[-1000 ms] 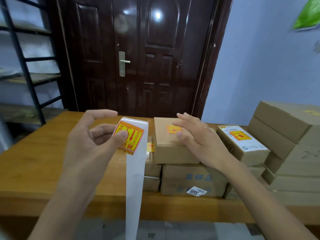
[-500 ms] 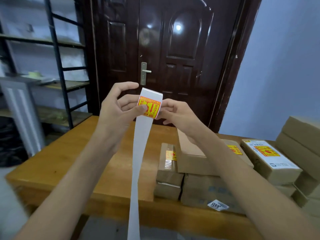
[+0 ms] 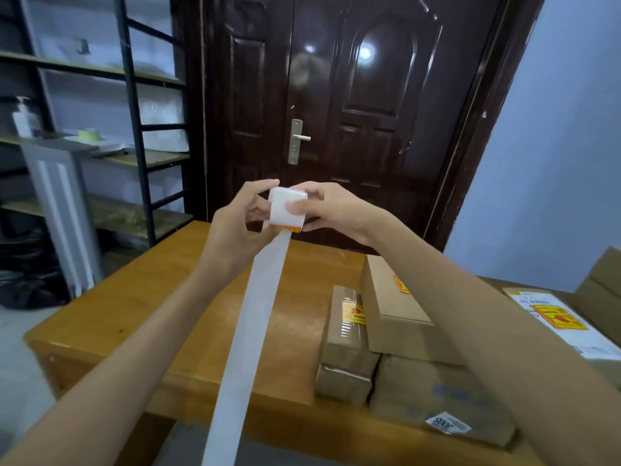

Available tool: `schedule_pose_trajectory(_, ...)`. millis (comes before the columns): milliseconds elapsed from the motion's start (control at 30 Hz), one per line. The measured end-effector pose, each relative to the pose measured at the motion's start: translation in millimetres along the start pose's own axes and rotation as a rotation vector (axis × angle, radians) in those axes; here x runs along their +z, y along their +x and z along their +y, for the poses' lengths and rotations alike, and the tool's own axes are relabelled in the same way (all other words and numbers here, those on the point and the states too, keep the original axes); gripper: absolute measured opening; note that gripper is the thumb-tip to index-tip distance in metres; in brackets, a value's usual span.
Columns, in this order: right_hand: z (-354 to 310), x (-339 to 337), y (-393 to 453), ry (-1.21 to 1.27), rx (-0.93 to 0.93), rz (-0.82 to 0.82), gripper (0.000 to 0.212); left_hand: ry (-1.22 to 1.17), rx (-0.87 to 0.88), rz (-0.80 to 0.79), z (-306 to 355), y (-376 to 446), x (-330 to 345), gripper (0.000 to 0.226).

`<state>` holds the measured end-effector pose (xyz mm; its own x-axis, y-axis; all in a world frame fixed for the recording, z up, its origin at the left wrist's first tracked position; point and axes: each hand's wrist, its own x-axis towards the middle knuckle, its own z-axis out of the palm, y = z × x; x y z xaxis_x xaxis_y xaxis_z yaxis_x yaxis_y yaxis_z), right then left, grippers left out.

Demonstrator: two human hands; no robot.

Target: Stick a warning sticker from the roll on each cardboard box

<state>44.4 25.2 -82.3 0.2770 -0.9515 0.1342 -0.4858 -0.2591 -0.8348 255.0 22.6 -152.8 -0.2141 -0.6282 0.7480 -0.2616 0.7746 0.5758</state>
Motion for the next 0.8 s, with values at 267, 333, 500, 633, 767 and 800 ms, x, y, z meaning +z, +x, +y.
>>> schedule_pose_trajectory(267, 48.3, 37.4, 22.3, -0.7, -0.217, -0.064, 0.073, -0.22, -0.364, -0.136, -60.3, -41.3, 25.5, 0.092)
schedule_pose_trajectory(333, 61.8, 41.4, 25.2, -0.744, -0.169, -0.113, 0.083, -0.43, -0.494, -0.2, -63.5, -47.2, 24.6, 0.09)
schedule_pose_trajectory(500, 77.1, 55.9, 32.7, -0.888, -0.01, -0.25, 0.106, -0.365, -0.62, -0.178, -73.2, -50.1, 38.5, 0.065)
schedule_pose_trajectory(633, 76.8, 49.6, 37.4, -0.996, 0.1, -0.365, 0.116, -0.266, -0.583, -0.232, -83.9, -48.5, 49.9, 0.072)
schedule_pose_trajectory(767, 69.8, 24.7, 34.9, -0.937, 0.144, -0.288, 0.093, -0.067, -0.54, -0.341, -100.1, -46.1, 49.3, 0.079)
schedule_pose_trajectory(800, 69.1, 20.4, 34.5, -0.932, 0.16, -0.265, 0.086, 0.04, -0.495, -0.416, -102.4, -45.9, 52.1, 0.081)
